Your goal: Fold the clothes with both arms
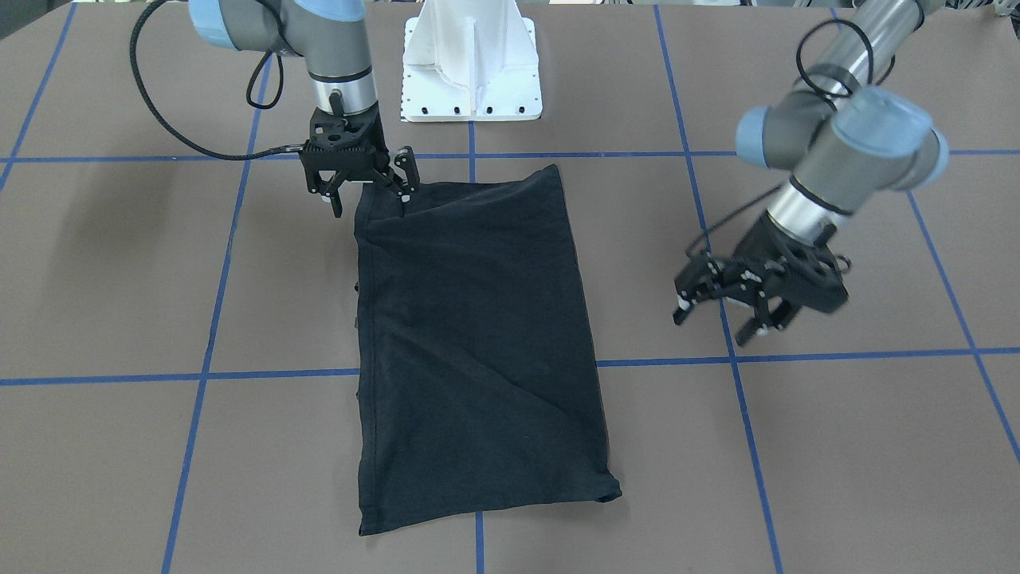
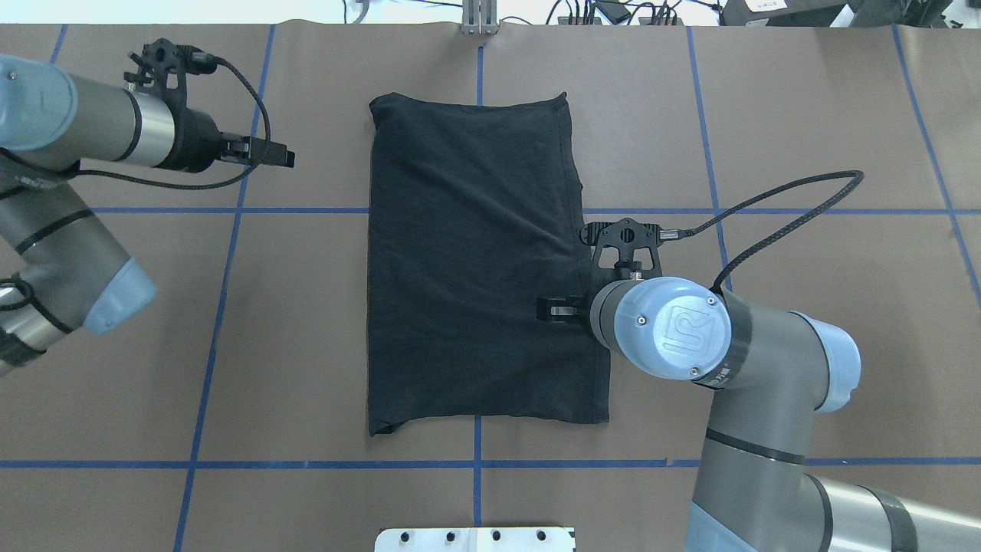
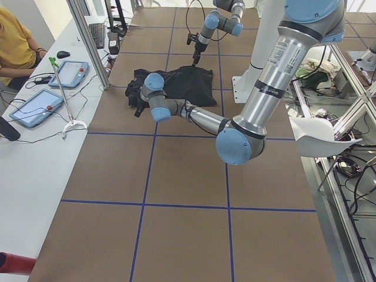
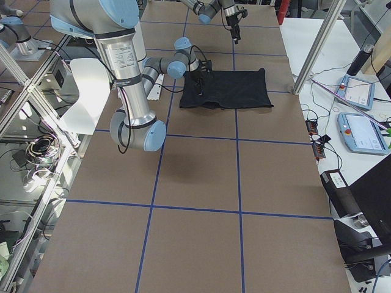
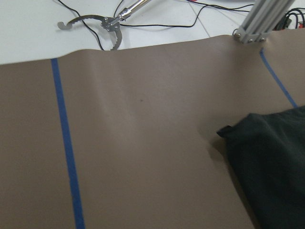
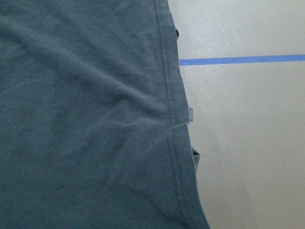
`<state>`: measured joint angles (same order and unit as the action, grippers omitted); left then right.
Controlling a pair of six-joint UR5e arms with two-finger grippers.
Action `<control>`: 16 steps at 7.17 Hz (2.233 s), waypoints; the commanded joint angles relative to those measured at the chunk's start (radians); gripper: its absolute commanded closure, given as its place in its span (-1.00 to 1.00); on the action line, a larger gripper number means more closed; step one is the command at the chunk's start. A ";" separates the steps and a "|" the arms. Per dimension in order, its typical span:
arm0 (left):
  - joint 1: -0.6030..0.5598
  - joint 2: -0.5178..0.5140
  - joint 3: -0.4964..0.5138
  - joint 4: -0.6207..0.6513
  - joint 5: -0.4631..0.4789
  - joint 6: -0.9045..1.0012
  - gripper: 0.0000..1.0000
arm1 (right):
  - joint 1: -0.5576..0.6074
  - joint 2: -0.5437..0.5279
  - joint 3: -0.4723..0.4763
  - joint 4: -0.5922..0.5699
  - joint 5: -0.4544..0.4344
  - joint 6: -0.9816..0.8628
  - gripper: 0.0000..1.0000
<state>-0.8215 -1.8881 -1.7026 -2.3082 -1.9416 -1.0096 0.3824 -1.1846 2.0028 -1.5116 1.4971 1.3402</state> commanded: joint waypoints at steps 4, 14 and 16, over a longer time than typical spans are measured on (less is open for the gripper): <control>0.522 0.119 -0.218 0.027 0.392 -0.556 -1.00 | 0.001 -0.119 0.022 0.174 0.009 0.000 -1.00; 0.657 0.115 -0.181 0.029 0.463 -0.715 -0.33 | 0.003 -0.121 0.024 0.174 0.009 0.000 -1.00; 0.657 0.112 -0.177 0.030 0.463 -0.715 -0.33 | 0.001 -0.122 0.025 0.174 0.009 0.002 -1.00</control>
<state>-0.1649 -1.7742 -1.8827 -2.2792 -1.4785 -1.7242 0.3847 -1.3064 2.0266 -1.3376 1.5063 1.3410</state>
